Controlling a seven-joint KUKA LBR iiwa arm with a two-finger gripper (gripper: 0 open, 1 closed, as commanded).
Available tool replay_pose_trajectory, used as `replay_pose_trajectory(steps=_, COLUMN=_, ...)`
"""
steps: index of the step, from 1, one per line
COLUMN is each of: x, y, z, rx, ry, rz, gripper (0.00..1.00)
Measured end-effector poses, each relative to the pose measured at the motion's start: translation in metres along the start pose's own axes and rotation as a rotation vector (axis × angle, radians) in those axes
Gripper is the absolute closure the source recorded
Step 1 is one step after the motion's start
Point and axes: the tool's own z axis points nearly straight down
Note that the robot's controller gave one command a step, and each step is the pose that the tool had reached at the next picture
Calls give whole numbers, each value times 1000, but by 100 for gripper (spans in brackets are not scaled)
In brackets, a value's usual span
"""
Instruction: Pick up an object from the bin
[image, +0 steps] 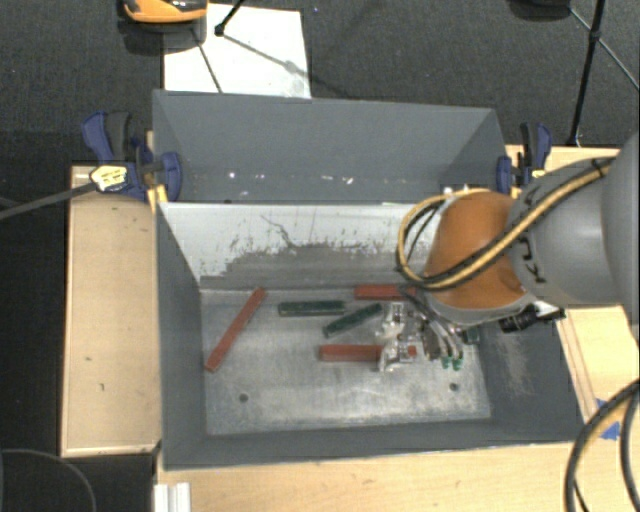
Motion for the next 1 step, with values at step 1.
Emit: replay_pose_trajectory(steps=1, x=20, y=12, z=-164, rx=1, ry=0, rz=-18, gripper=100)
